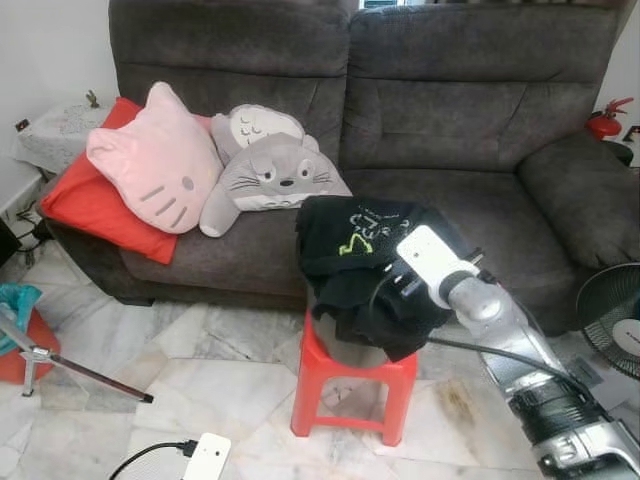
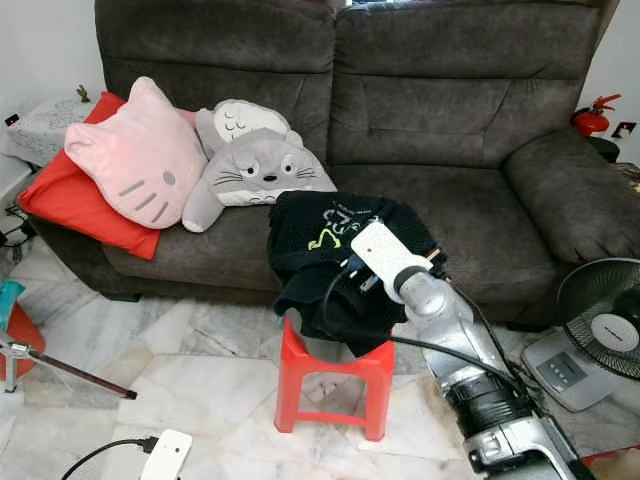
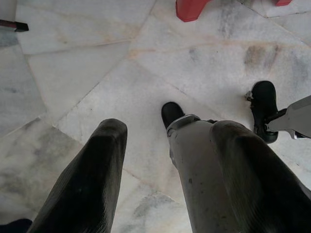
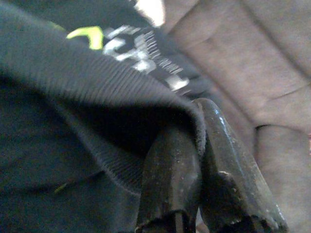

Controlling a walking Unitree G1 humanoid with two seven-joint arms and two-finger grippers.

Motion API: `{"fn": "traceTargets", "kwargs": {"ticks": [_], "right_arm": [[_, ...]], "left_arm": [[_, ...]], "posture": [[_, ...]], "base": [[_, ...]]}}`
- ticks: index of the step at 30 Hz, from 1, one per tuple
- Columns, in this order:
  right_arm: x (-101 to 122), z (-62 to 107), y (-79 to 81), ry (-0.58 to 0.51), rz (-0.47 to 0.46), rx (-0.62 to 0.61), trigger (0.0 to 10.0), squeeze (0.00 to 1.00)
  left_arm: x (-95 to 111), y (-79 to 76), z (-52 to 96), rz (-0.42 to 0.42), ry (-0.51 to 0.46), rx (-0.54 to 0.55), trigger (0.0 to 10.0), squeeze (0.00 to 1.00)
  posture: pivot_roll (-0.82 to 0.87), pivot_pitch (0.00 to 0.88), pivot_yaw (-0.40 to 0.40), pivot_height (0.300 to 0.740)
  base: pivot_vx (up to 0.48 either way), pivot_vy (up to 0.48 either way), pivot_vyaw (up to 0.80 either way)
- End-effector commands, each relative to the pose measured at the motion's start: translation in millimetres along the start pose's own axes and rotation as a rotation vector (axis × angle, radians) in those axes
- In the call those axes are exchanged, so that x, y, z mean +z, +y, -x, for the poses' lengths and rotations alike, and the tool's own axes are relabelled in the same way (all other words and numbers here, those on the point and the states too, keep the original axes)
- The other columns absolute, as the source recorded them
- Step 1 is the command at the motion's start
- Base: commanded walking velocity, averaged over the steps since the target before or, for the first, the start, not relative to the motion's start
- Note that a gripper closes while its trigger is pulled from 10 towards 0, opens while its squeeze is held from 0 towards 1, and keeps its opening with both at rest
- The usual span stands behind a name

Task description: Hang hanger

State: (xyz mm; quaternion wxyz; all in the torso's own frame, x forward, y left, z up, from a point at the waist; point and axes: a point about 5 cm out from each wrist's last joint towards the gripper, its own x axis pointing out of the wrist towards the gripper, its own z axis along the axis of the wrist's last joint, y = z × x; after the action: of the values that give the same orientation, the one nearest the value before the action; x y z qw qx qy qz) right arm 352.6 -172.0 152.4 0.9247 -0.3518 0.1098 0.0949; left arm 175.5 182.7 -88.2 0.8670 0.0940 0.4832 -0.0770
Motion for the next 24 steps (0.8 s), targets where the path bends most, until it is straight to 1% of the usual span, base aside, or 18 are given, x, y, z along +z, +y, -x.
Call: {"fn": "traceTargets", "kwargs": {"ticks": [1, 4, 6, 7, 10, 12, 14, 15, 17, 19, 21, 22, 24], "right_arm": [[7, -0.7, -15.0, -0.025, -0.009, -0.054, 0.0, 0.0], [24, -1.9, -30.2, -0.085, -0.035, -0.095, 0.0, 0.0], [27, -2.0, -33.1, -0.102, -0.036, -0.106, 0.0, 0.0], [31, -2.3, -36.6, -0.121, -0.057, -0.113, 0.0, 0.0], [36, -2.2, -40.6, -0.142, -0.073, -0.112, 0.0, 0.0], [41, -1.9, -46.7, -0.162, -0.082, -0.121, 0.0, 0.0], [45, -1.5, -53.5, -0.179, -0.072, -0.136, 0.0, 0.0], [49, -0.6, -65.1, -0.197, -0.05, -0.168, 0.0, 0.0], [51, 0.1, -72.4, -0.208, -0.041, -0.19, 0.0, 0.0], [55, 1.2, -84.1, -0.225, -0.031, -0.224, 0.0, 0.0], [56, 1.4, -86.4, -0.226, -0.029, -0.231, 0.0, 0.0], [59, 2.1, -93.4, -0.24, -0.02, -0.244, 0.0, 0.0], [63, 3.0, -97.0, -0.256, -0.028, -0.251, 0.0, 0.0]], "left_arm": [[1, 0.7, -0.1, -0.011, 0.001, 0.006, 10.0, 0.0], [1, 0.5, -0.2, -0.011, 0.001, 0.006, 10.0, 0.0], [1, 0.4, -0.2, -0.011, 0.001, 0.006, 10.0, 0.0], [1, 0.4, -0.2, -0.011, 0.001, 0.006, 10.0, 0.0], [1, 0.4, -0.2, -0.011, 0.001, 0.006, 10.0, 0.0], [1, 0.5, -0.2, -0.012, 0.001, 0.006, 10.0, 0.0], [1, 0.5, -0.2, -0.013, 0.001, 0.006, 10.0, 0.0], [1, 0.5, -0.3, -0.013, 0.001, 0.007, 10.0, 0.0], [1, 0.5, -0.3, -0.014, 0.001, 0.007, 10.0, 0.0], [2, 0.7, -0.3, -0.014, 0.0, 0.007, 10.0, 0.0], [2, 0.8, -0.3, -0.014, 0.0, 0.007, 10.0, 0.0], [2, 0.8, -0.3, -0.015, 0.001, 0.007, 10.0, 0.0], [2, 0.8, -0.3, -0.015, 0.001, 0.007, 10.0, 0.0]], "posture": [[0.03, 0.0, -0.004, 0.74], [0.03, 0.0, -0.004, 0.74], [0.03, 0.0, -0.004, 0.74], [0.03, 0.0, -0.004, 0.74], [0.03, 0.0, -0.003, 0.74], [0.03, 0.0, -0.001, 0.74], [0.03, 0.0, -0.001, 0.74], [0.02, 0.0, 0.0, 0.74], [0.02, 0.0, 0.0, 0.74], [0.02, 0.0, 0.003, 0.74], [0.02, 0.0, 0.003, 0.74], [0.02, 0.0, 0.004, 0.74], [0.02, 0.0, 0.004, 0.74]], "base": [[0.0, 0.0, 0.0], [0.0, 0.0, 0.0], [0.0, 0.0, 0.0], [0.0, 0.0, 0.0], [0.0, 0.0, 0.0], [0.0, 0.0, 0.0], [0.0, 0.0, 0.0], [0.0, 0.0, 0.0], [0.0, 0.0, 0.0], [0.0, 0.0, 0.0], [0.0, 0.0, 0.0], [0.0, 0.0, 0.0], [0.0, 0.0, 0.0]]}}
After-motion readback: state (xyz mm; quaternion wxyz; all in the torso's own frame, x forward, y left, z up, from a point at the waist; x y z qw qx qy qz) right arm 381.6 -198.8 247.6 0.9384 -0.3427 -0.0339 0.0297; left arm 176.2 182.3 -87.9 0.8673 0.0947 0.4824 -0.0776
